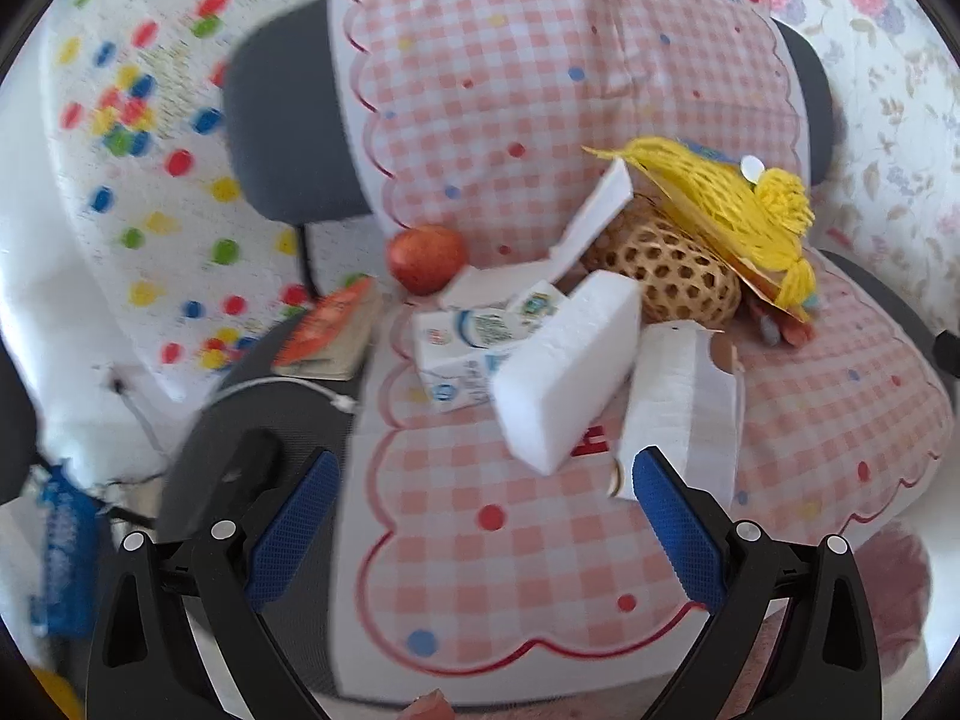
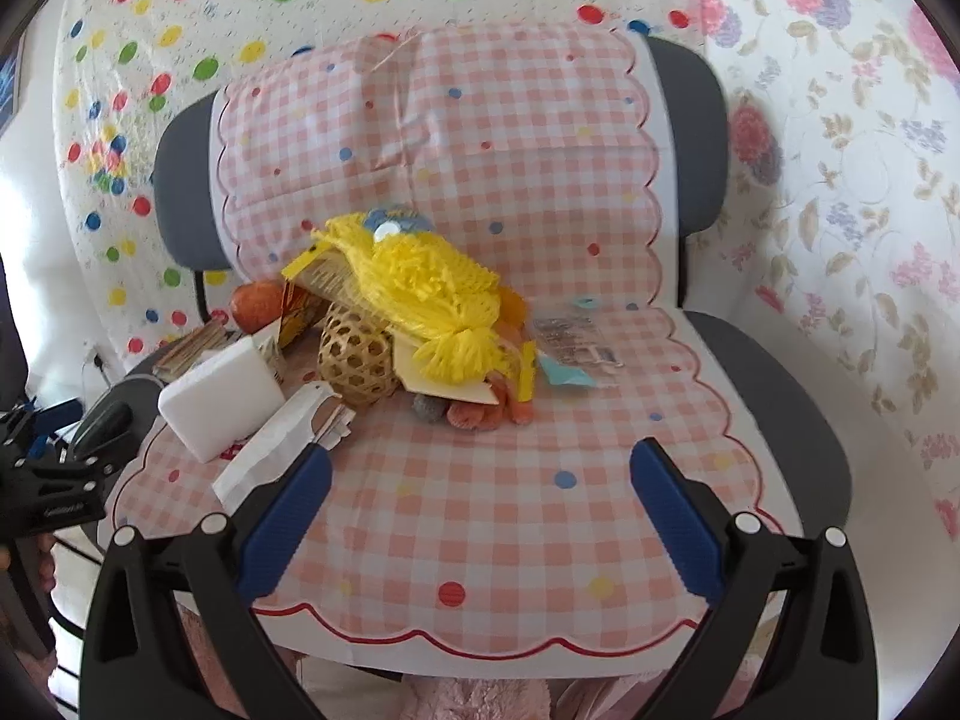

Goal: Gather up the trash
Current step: 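Grasp the white foam block with the left gripper while the right gripper approaches the paper bag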

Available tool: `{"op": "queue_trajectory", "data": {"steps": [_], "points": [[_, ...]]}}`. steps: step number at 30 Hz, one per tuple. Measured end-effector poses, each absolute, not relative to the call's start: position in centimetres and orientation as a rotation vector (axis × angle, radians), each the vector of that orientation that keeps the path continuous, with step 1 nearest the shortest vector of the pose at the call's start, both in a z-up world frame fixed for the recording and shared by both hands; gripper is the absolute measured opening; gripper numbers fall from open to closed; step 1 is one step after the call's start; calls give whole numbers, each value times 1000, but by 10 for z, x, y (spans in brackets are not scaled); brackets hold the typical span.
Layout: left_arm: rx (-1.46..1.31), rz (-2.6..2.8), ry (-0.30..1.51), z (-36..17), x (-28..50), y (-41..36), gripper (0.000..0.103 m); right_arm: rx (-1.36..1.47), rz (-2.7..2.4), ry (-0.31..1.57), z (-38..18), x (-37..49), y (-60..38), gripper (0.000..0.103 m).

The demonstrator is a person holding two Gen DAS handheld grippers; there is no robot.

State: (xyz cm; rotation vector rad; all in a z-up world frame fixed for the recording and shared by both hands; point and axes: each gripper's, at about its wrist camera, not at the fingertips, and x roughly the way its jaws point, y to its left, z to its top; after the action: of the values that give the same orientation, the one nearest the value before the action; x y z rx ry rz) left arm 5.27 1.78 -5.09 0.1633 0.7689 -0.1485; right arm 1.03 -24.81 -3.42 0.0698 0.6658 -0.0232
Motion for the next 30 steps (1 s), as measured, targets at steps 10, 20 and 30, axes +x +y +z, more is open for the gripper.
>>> {"op": "queue_trajectory", "data": {"steps": [10, 20, 30], "points": [[124, -232, 782, -70, 100, 15, 94, 24, -7, 743, -52, 30, -236, 97], [80, -363, 840, -82, 121, 8, 52, 6, 5, 775, -60, 37, -226, 97], [69, -398, 790, -66, 90, 10, 37, 1, 25, 767, -59, 26, -217, 97]]}}
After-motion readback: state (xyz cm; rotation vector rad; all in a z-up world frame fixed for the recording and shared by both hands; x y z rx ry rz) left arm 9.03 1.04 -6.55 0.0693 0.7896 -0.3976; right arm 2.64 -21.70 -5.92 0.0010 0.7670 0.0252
